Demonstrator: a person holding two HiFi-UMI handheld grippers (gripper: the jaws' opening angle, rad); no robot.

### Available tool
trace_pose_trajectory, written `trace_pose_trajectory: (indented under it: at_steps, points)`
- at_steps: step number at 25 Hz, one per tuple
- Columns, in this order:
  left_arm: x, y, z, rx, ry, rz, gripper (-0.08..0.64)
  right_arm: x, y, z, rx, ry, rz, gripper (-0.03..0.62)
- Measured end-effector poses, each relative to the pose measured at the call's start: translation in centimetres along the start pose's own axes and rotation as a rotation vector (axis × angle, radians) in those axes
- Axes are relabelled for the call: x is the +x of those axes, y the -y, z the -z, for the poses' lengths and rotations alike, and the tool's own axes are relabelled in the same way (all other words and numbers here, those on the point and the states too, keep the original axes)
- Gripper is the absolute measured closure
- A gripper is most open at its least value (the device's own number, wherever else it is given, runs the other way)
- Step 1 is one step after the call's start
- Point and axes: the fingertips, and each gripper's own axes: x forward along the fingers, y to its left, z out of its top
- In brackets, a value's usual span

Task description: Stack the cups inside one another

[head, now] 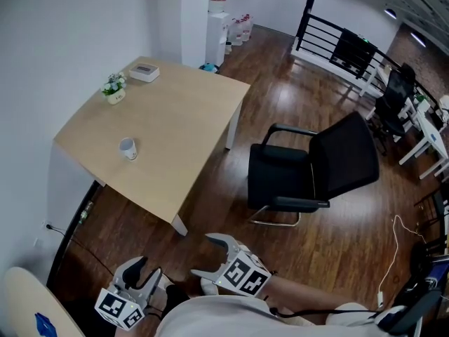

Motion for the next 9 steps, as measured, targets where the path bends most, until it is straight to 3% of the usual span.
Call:
trace_pose_trajectory:
  at_steps: [9]
  points:
    - [-1.3,0.7,-0.7,-0.044,0.027,-0.05,0.376,0.2,-1.4,-0.9,-0.014,0.03,-0.053,0.189]
